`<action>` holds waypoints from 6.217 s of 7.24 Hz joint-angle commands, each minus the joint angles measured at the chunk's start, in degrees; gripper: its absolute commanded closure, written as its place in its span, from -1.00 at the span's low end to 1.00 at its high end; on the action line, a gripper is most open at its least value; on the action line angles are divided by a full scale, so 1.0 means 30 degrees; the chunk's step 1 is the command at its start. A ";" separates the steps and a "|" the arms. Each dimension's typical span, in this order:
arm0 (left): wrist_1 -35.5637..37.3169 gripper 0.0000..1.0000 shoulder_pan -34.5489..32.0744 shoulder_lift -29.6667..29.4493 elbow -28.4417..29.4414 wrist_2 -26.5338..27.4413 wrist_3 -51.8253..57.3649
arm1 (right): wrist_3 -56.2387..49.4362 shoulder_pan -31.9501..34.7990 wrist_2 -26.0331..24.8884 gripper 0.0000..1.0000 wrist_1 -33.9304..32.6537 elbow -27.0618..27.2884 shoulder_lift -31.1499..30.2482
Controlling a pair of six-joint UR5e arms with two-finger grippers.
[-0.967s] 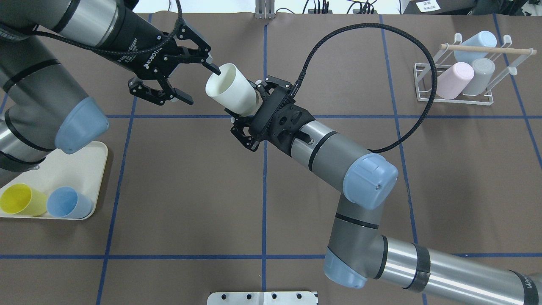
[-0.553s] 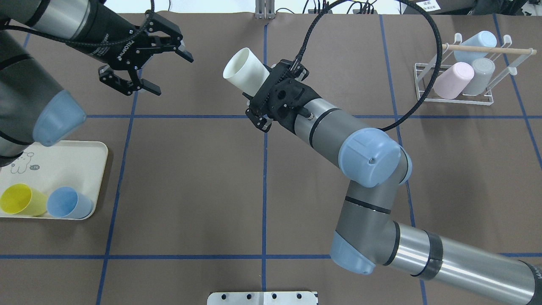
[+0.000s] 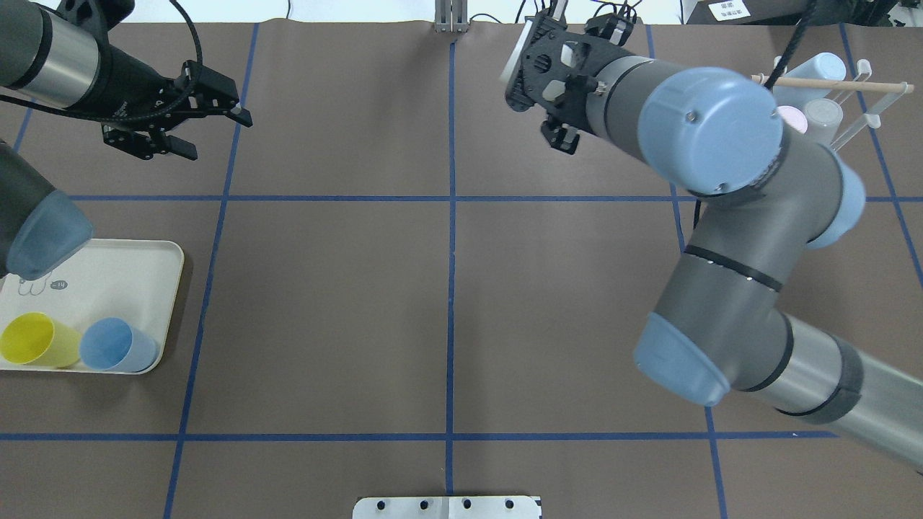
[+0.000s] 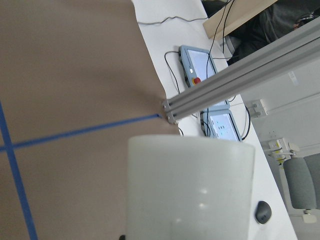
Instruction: Transfer IKEA cup to right arm and place on rack
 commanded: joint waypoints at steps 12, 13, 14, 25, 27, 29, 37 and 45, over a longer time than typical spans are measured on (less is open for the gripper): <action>0.0848 -1.00 0.0186 0.0460 -0.0161 0.0451 0.1758 | -2.5578 0.5949 -0.4774 0.43 -0.0561 -0.2062 -0.9659; 0.0819 -1.00 0.0186 0.0460 -0.0161 0.0422 0.1757 | -2.5403 0.4899 -0.6403 0.43 -0.0561 -0.2704 -0.9571; 0.0818 -1.00 0.0186 0.0460 -0.0161 0.0421 0.1757 | -2.5402 0.4685 -0.6796 0.43 -0.0561 -0.3175 -0.9367; 0.0730 -1.00 0.0186 0.0314 -0.0220 0.0392 0.1728 | -2.5548 0.4156 -0.7943 0.42 -0.0532 -0.5053 -0.8223; 0.0730 -1.00 0.0186 0.0285 -0.0190 0.0392 0.1728 | -2.5548 0.4039 -0.8147 0.42 -0.0503 -0.5317 -0.8222; 0.0730 -1.00 0.0186 0.0284 -0.0190 0.0392 0.1728 | -2.5548 0.3980 -0.8207 0.40 -0.0387 -0.5610 -0.8193; 0.0730 -1.00 0.0186 0.0197 -0.0220 0.0421 0.1728 | -2.5724 0.4009 -0.8207 -0.96 0.2193 -0.7105 -0.7636; 0.0935 -1.00 -0.0864 0.2935 -0.1417 0.0480 0.5689 | -1.4718 0.4302 -0.1049 -0.96 0.2134 -0.2862 -0.7373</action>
